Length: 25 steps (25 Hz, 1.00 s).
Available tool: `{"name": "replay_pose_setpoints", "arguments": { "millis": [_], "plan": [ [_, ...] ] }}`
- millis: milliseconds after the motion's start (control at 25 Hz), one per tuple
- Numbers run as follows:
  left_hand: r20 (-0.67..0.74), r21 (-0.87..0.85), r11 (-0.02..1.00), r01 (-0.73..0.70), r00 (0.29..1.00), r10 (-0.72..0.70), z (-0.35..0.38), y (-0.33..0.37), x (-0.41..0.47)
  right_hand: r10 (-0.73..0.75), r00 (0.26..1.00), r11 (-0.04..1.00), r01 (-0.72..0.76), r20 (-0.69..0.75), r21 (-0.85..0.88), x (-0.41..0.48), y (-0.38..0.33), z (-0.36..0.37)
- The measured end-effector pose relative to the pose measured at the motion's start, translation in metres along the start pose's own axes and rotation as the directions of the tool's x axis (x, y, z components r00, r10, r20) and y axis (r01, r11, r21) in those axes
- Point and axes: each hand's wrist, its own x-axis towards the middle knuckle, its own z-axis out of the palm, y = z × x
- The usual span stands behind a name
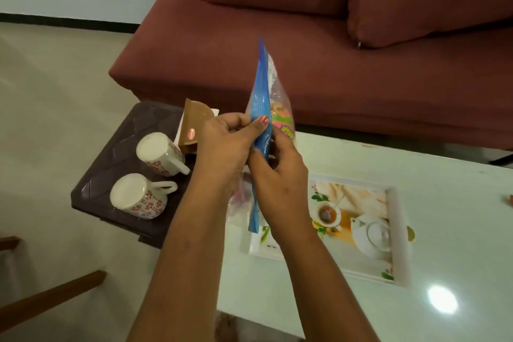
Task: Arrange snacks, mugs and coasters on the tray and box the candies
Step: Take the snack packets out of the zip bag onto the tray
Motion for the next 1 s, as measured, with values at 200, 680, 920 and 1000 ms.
{"name": "replay_pose_setpoints", "arguments": {
  "millis": [200,680,920,1000],
  "plan": [
    [0.077,0.106,0.969,0.224,0.970,-0.232,0.000,-0.072,-0.017,0.285,0.954,0.958,-0.285,0.092,-0.006,-0.023,0.066,-0.030],
    [0.115,0.258,0.933,0.250,0.951,-0.286,-0.019,-0.135,-0.038,0.042,0.996,0.835,-0.078,-0.078,-0.544,-0.035,0.094,-0.031],
    [0.052,0.617,0.776,-0.134,0.990,0.130,-0.007,-0.117,-0.021,0.070,0.992,0.820,-0.119,-0.108,-0.560,-0.049,0.090,-0.032],
    [0.117,0.527,0.846,-0.088,0.993,0.031,-0.005,-0.121,-0.024,0.062,0.987,0.858,-0.127,-0.145,-0.498,-0.047,0.084,-0.032]
  ]
}}
